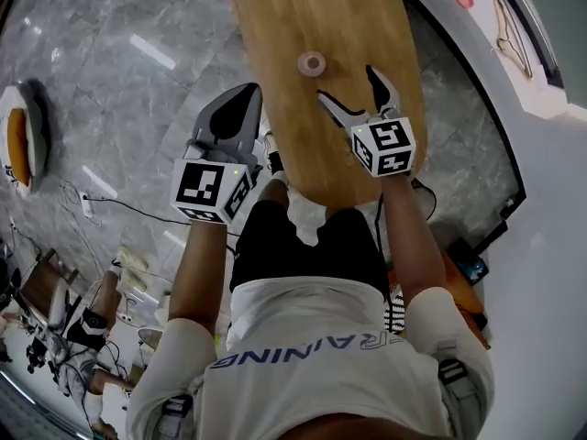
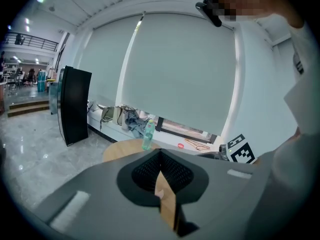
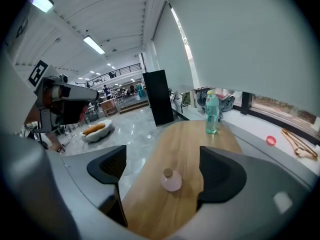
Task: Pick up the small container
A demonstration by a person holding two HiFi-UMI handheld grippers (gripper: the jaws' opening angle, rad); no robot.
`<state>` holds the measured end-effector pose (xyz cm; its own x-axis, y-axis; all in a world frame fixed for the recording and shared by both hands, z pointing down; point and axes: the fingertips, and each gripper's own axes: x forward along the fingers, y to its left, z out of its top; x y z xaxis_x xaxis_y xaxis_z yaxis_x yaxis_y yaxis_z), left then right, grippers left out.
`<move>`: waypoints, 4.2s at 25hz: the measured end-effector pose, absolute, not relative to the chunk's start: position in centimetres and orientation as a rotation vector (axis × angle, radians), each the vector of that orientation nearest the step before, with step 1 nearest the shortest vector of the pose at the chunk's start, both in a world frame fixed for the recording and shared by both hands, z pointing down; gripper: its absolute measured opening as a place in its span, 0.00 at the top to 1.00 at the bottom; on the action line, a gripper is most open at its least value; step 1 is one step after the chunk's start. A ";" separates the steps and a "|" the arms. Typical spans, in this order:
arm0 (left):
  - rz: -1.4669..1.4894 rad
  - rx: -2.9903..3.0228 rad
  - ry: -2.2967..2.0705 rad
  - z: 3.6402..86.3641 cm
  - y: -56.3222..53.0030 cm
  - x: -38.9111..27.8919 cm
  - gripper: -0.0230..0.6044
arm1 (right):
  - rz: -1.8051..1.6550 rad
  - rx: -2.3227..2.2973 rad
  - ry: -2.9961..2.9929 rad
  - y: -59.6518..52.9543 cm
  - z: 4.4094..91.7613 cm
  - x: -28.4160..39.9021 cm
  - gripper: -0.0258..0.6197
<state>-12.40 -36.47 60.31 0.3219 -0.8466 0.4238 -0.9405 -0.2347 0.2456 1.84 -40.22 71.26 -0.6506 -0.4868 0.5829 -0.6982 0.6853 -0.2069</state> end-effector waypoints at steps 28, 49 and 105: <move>0.359 2.045 -1.421 78.4 -36.4 -13.2 0.96 | 0.541 0.868 -2.248 -45.0 96.7 -5.0 0.19; 0.359 2.040 -1.434 77.2 -35.3 -12.6 0.96 | 0.548 0.865 -2.231 -45.0 97.0 -5.0 0.30; -0.047 2.615 -1.500 25.9 -32.0 0.2 0.96 | 0.228 1.159 -2.770 -33.6 25.8 12.6 0.29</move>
